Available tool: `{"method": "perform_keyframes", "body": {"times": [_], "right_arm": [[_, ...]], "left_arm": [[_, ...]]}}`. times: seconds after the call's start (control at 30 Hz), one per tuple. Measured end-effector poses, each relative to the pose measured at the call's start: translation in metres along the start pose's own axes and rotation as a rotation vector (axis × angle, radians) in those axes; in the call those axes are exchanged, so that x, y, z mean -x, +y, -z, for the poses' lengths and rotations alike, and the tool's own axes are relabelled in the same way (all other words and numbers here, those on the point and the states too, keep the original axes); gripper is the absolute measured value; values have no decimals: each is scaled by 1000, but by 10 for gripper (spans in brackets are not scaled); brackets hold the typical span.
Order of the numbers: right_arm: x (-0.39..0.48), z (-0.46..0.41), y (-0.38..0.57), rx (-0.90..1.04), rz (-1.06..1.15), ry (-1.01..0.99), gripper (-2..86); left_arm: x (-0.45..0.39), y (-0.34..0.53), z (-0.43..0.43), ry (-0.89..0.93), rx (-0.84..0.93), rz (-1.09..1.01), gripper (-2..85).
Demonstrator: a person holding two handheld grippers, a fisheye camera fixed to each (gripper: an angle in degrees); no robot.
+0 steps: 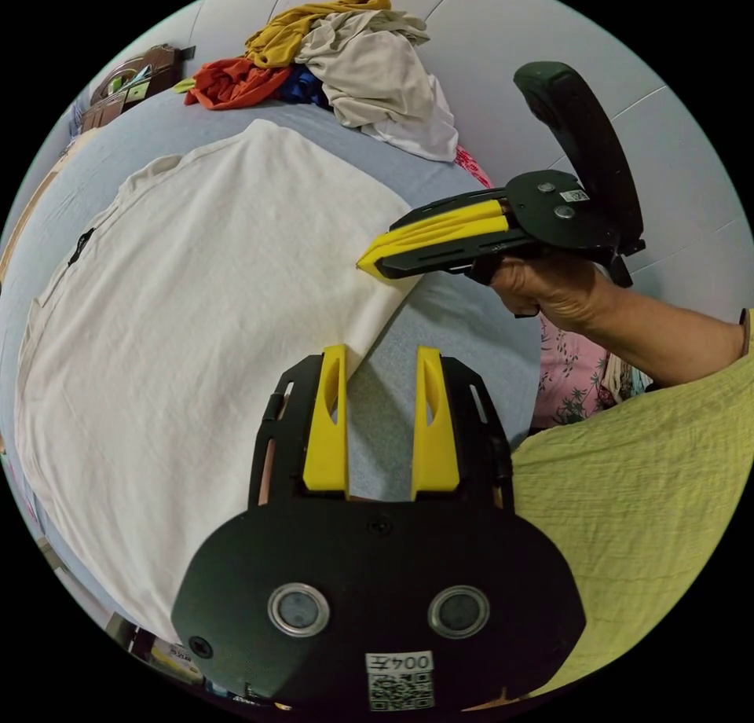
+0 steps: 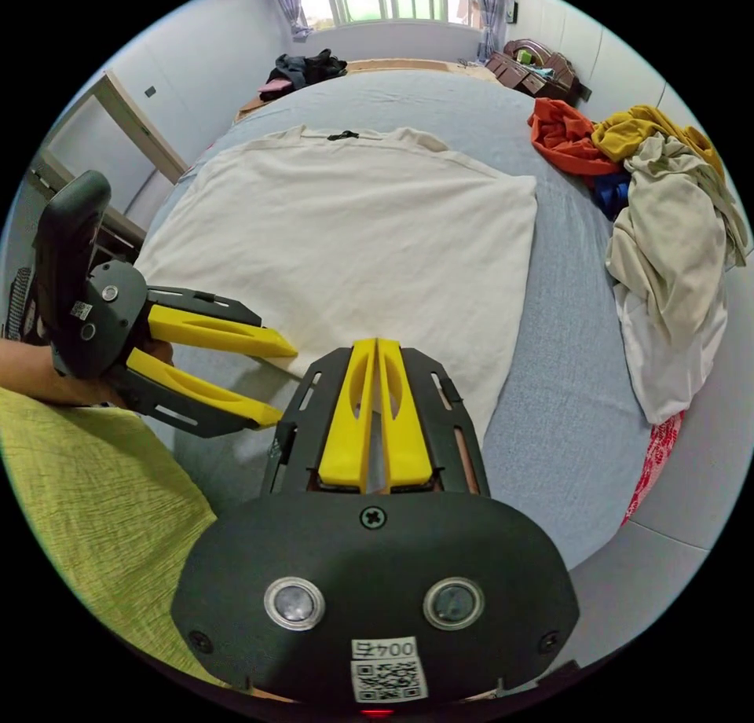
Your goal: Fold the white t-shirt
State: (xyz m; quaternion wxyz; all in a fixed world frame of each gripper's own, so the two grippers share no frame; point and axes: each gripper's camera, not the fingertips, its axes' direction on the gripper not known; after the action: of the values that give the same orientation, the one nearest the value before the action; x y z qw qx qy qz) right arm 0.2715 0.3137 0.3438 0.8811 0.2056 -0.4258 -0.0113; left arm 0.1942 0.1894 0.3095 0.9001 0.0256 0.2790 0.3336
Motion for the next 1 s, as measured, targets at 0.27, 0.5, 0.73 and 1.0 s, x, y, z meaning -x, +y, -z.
{"method": "perform_keyframes", "body": {"times": [0.27, 0.5, 0.73, 1.0], "right_arm": [[3, 15, 4, -43, -68, 13, -7], [-14, 31, 22, -34, -178, 62, -3], [-92, 46, 88, 143, -500, 231, 111], [-78, 51, 89, 75, -494, 20, 51]], "left_arm": [[4, -15, -6, -2, 2, 4, 125], [6, -26, -9, -9, 17, -1, 123], [12, -33, -9, 8, 20, 7, 120], [29, -70, 33, -32, -64, -9, 121]]}}
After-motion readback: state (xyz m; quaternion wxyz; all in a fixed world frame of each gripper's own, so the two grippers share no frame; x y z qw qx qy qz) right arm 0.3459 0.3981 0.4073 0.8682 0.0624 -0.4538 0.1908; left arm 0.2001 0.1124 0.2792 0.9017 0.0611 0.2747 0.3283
